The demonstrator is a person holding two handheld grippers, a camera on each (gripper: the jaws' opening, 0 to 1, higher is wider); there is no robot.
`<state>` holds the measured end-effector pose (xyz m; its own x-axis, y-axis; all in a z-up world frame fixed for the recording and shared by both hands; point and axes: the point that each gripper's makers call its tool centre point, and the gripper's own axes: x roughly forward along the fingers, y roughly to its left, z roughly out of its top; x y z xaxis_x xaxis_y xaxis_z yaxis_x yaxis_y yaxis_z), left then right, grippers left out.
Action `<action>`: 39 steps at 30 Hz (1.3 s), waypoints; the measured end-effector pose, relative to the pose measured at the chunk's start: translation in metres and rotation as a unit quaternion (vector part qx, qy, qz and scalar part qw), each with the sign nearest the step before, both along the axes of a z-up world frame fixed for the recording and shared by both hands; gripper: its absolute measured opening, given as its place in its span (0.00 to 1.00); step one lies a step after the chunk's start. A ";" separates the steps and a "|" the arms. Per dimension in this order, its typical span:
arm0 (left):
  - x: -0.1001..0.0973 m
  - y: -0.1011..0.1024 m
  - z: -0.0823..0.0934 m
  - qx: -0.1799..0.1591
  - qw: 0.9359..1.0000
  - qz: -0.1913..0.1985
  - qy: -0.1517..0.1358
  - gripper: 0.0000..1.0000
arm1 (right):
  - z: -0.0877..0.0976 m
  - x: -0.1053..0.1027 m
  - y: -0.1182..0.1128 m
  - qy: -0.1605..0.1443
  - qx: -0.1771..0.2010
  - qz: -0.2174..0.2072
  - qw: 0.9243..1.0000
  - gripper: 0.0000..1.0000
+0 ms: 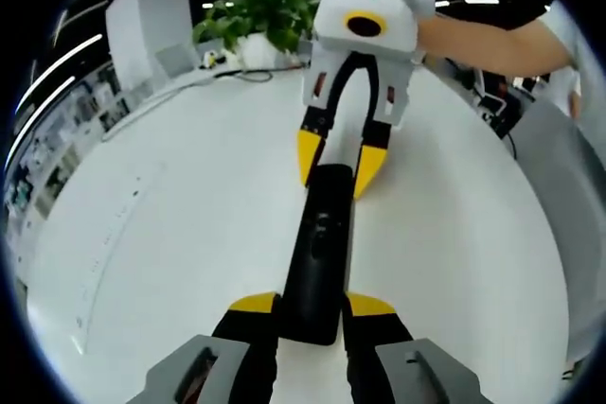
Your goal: Press the specified remote control buttons in sequence, fully releasing each button before pressing the next.
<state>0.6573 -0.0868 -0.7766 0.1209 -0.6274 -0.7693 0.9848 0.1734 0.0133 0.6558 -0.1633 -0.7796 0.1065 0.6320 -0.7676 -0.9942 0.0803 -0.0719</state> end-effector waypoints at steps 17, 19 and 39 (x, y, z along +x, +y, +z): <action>0.001 0.000 -0.001 -0.017 1.000 0.003 0.003 0.26 | -0.001 0.002 -0.001 0.024 0.010 -0.010 1.000 0.24; 0.000 -0.001 0.000 -0.021 1.000 0.001 0.008 0.32 | -0.001 0.002 0.000 0.025 0.009 -0.010 1.000 0.24; 0.001 -0.006 0.017 -0.086 0.994 0.064 0.005 0.49 | 0.016 -0.002 0.006 0.015 0.047 -0.046 0.998 0.37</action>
<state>0.6585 -0.0926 -0.7596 0.2004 -0.7297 -0.6537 0.9544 0.2960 -0.0378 0.6537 -0.1575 -0.7637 0.1449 0.6895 -0.7096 -0.9839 0.1761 -0.0297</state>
